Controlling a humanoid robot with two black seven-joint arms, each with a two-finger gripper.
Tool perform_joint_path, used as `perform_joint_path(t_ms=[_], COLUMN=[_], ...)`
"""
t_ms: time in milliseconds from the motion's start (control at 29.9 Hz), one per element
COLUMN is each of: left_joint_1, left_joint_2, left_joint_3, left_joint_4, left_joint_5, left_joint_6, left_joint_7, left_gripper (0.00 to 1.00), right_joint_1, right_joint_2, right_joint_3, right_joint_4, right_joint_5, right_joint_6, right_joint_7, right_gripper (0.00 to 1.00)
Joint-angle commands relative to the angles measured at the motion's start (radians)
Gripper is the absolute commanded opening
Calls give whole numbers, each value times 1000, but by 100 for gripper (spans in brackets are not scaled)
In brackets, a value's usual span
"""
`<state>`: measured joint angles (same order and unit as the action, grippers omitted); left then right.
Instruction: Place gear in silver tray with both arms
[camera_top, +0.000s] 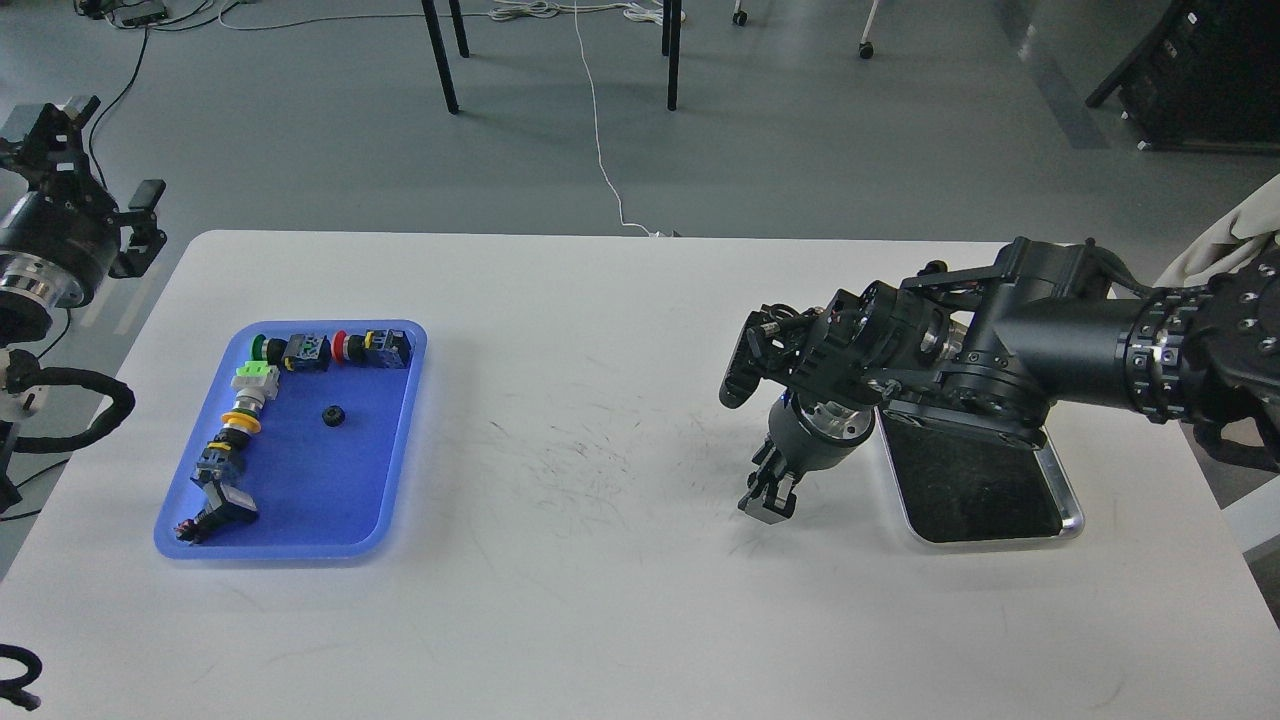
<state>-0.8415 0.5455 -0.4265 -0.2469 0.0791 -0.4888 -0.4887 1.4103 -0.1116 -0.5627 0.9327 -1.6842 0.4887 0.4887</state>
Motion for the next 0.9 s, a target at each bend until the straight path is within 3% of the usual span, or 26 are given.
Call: perform_joint_path(t_ms=[0, 234, 869], left_joint_1=[7, 7, 10], left_joint_2=[1, 1, 1], left_joint_3=[0, 0, 0], left_joint_4=[0, 0, 1], left_joint_5=[1, -1, -1], left_joint_6=[0, 0, 0], left_joint_7=[0, 0, 0], left_gripper=[98, 98, 98], right_joint_1=[-1, -1, -2], right_joint_2=[0, 1, 1], right_joint_3=[0, 0, 0], right_joint_4=[-5, -6, -3], right_joint_5=[0, -2, -20], right_joint_6=[0, 0, 0], right_joint_7=[0, 0, 0], right_gripper=[50, 39, 31])
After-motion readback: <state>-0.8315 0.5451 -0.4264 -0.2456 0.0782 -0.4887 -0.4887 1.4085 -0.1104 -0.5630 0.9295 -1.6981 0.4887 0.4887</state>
